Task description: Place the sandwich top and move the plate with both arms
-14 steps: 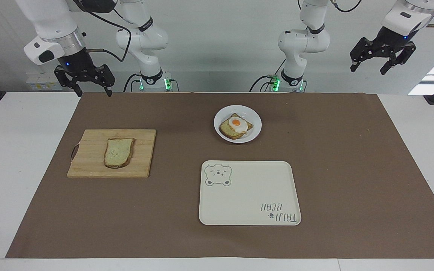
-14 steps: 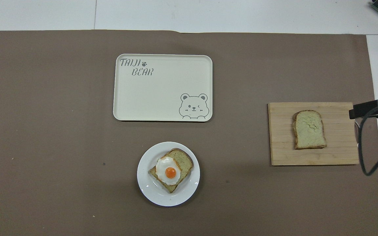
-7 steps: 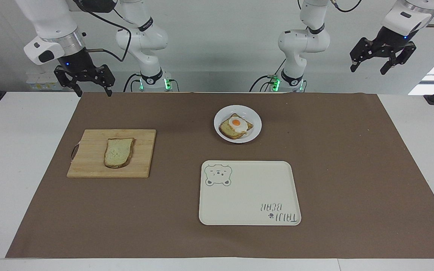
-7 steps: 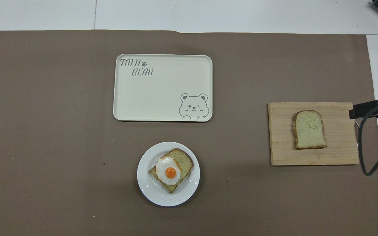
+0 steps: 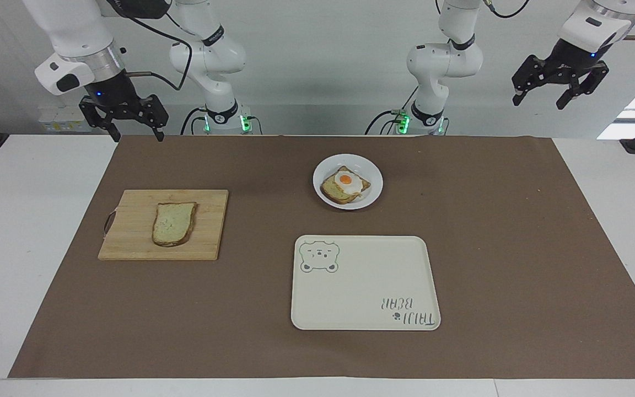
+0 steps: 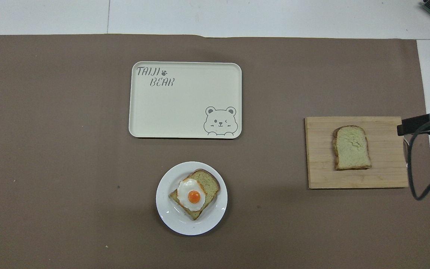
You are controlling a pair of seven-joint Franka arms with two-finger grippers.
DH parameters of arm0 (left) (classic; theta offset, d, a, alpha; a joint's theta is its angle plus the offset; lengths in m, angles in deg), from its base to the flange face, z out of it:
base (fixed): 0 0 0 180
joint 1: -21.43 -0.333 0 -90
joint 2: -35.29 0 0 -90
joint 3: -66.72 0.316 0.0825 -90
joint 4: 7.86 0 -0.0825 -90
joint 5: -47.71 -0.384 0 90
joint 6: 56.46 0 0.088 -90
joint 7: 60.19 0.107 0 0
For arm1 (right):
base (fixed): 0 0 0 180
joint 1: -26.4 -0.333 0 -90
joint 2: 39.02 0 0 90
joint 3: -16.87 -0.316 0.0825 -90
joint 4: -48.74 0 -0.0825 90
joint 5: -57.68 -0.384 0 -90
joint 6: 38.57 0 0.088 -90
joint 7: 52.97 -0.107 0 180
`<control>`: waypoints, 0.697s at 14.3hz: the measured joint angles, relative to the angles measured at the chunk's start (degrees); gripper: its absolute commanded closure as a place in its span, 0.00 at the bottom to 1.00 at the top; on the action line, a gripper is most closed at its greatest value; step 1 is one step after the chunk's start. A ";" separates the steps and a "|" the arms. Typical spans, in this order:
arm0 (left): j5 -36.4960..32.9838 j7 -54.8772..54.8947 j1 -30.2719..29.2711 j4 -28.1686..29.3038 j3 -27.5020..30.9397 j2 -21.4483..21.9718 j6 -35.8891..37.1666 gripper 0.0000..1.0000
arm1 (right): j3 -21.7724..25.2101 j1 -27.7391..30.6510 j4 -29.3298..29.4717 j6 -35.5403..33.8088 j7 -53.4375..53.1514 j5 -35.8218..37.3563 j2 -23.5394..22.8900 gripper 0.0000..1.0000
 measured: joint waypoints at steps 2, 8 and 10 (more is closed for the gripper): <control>0.00 0.00 0.00 0.00 0.00 0.00 0.00 0.00 | 0.07 0.18 0.00 0.00 0.00 0.00 0.01 0.00; 0.00 0.00 0.00 0.00 0.00 0.00 0.00 0.00 | -0.07 0.01 -1.79 -0.91 0.00 0.00 1.07 0.00; 0.00 0.00 0.00 0.00 0.00 0.00 0.00 0.00 | -0.14 -0.01 -5.13 1.47 0.00 0.00 1.18 0.00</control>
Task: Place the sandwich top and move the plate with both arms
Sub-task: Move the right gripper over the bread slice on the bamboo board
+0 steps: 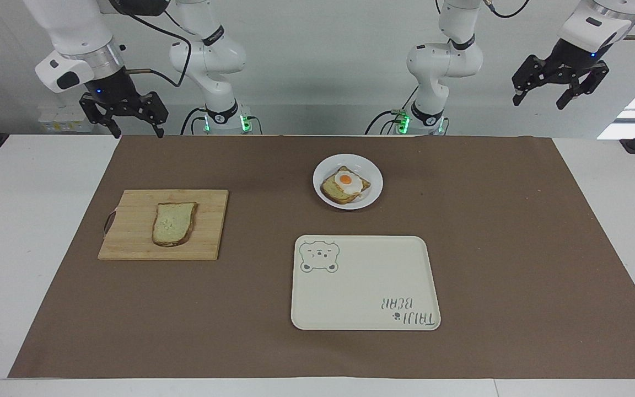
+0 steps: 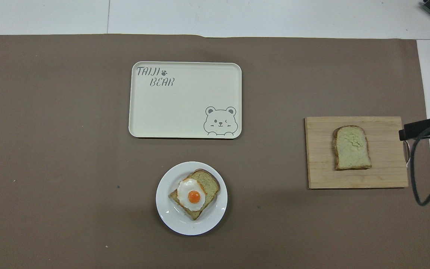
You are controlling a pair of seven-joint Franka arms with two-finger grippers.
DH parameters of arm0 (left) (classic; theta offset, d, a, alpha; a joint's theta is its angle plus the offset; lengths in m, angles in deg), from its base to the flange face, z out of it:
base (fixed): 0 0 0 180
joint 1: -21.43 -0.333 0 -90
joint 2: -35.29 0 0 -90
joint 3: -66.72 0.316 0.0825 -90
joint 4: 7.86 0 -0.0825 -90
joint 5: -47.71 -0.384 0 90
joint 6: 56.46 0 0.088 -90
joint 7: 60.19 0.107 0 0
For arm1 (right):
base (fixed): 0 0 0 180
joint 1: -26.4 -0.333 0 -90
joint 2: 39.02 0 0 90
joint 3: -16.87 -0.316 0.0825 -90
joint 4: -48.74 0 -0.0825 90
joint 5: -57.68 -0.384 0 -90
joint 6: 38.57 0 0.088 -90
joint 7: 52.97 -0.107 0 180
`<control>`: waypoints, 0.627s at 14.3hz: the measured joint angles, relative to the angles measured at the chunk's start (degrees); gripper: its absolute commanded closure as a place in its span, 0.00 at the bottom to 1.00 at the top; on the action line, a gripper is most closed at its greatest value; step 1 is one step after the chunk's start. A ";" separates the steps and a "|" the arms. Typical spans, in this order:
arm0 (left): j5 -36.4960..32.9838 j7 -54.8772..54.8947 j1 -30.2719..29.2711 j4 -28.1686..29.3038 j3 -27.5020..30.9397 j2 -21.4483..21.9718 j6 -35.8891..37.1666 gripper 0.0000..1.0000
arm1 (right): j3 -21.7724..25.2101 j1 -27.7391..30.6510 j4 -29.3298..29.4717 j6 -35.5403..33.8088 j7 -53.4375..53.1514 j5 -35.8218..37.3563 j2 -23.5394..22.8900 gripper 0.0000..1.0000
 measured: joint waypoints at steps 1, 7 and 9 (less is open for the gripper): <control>0.00 0.00 0.00 0.00 0.00 0.00 0.00 0.00 | 0.00 0.00 -1.68 1.08 0.00 0.00 0.00 0.00; 0.00 0.00 0.00 0.00 0.00 0.00 0.00 0.00 | -0.07 -0.03 -4.10 3.29 0.00 0.00 0.62 0.00; 0.00 0.00 0.00 0.00 0.00 0.00 0.00 0.00 | 0.00 0.05 -5.03 4.31 0.00 0.00 0.67 0.00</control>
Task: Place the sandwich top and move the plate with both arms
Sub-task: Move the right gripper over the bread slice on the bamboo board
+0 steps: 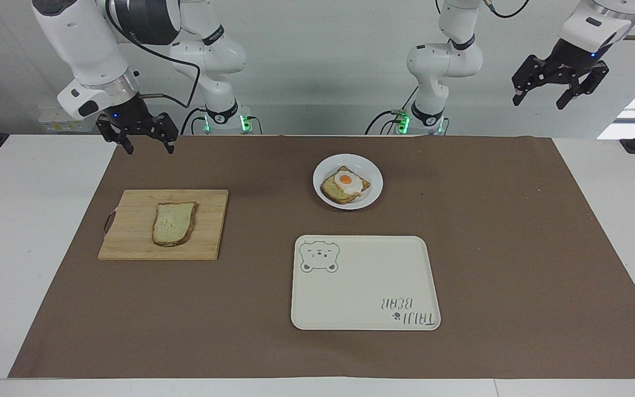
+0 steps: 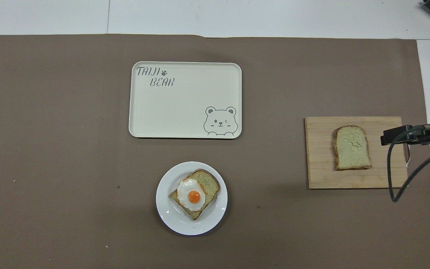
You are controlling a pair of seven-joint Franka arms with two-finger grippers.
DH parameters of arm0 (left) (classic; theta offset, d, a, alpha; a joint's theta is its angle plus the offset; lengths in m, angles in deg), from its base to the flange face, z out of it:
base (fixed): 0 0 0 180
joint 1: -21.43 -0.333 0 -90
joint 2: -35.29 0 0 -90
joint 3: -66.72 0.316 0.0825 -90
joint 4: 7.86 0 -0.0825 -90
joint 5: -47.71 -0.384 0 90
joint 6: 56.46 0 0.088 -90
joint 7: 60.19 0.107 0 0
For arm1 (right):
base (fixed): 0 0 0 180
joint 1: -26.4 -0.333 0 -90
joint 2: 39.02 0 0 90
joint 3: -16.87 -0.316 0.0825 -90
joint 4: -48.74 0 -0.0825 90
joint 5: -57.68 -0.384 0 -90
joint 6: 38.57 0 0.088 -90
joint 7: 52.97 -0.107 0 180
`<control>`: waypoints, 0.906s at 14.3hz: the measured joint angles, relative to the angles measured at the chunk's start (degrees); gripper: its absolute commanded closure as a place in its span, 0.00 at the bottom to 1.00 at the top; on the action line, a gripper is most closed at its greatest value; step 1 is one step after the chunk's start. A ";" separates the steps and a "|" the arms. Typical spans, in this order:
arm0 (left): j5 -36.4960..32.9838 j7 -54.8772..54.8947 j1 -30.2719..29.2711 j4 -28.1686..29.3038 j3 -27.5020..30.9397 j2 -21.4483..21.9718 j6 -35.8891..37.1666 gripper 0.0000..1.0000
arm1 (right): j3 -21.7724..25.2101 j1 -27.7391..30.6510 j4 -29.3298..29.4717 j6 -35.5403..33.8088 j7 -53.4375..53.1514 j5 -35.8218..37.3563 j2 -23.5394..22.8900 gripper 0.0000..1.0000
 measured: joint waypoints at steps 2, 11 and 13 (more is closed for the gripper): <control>0.00 0.00 0.00 0.00 0.00 0.00 0.00 0.00 | 0.13 0.16 -1.56 1.45 0.00 0.00 -0.02 0.00; 0.00 0.00 0.00 0.00 0.00 0.01 0.00 0.00 | 0.17 3.69 -9.27 14.83 2.11 0.00 -5.37 0.00; 0.00 0.00 0.00 0.00 0.00 0.01 0.00 0.00 | 0.22 5.09 -10.40 19.84 4.71 0.00 -8.41 0.00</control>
